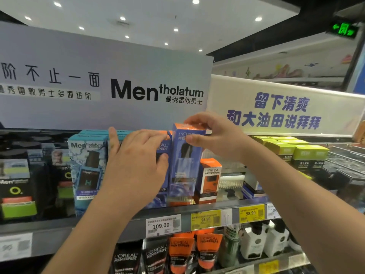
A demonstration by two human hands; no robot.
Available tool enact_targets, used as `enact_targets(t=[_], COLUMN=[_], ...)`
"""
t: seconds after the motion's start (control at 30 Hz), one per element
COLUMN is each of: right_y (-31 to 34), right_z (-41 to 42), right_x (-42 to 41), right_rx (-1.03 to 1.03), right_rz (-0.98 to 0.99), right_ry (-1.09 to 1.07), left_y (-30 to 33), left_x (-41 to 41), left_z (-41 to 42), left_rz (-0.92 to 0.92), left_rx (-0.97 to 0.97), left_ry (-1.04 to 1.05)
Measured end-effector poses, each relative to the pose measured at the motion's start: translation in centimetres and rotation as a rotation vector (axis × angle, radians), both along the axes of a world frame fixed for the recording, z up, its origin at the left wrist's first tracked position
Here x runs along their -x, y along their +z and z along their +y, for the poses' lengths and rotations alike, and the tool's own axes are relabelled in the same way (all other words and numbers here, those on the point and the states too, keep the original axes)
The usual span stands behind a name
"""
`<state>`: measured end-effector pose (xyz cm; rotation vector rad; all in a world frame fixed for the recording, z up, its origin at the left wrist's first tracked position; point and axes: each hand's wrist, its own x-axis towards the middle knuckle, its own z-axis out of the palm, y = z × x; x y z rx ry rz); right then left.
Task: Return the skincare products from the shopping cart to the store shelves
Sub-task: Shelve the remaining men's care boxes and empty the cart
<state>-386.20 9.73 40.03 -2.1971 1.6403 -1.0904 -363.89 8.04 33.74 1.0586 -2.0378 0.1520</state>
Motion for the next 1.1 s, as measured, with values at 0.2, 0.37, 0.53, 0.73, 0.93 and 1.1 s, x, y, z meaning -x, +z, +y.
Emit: enact_targets(t=[0.2, 0.37, 0.53, 0.73, 0.93, 1.1], right_y=[-1.0, -2.2, -2.9, -2.7, -3.8, -4.5], right_z=[-0.8, -1.1, -0.7, 1.5, 2.7, 2.2], right_x=[0.1, -0.1, 0.1, 1.5, 2.3, 2.4], right_rx=[0.049, 0.051, 0.074, -0.015, -0.326, -0.269], right_rz=[0.11, 0.158, 0.119, 0.017, 0.218, 0.305], right_ry=[-0.099, -0.145, -0.146, -0.144, -0.159, -0.205], left_y=[0.0, 0.0, 0.0, 0.5, 1.2, 1.1], left_x=[0.0, -0.1, -0.1, -0.2, -0.1, 0.1], left_z=[-0.1, -0.2, -0.1, 0.2, 0.2, 0.4], left_rz=[0.026, 0.025, 0.016, -0.003, 0.004, 0.035], left_rx=[0.019, 0.01, 0.005, -0.011, -0.022, -0.024], left_ry=[-0.005, 0.004, 0.003, 0.005, 0.0, -0.036])
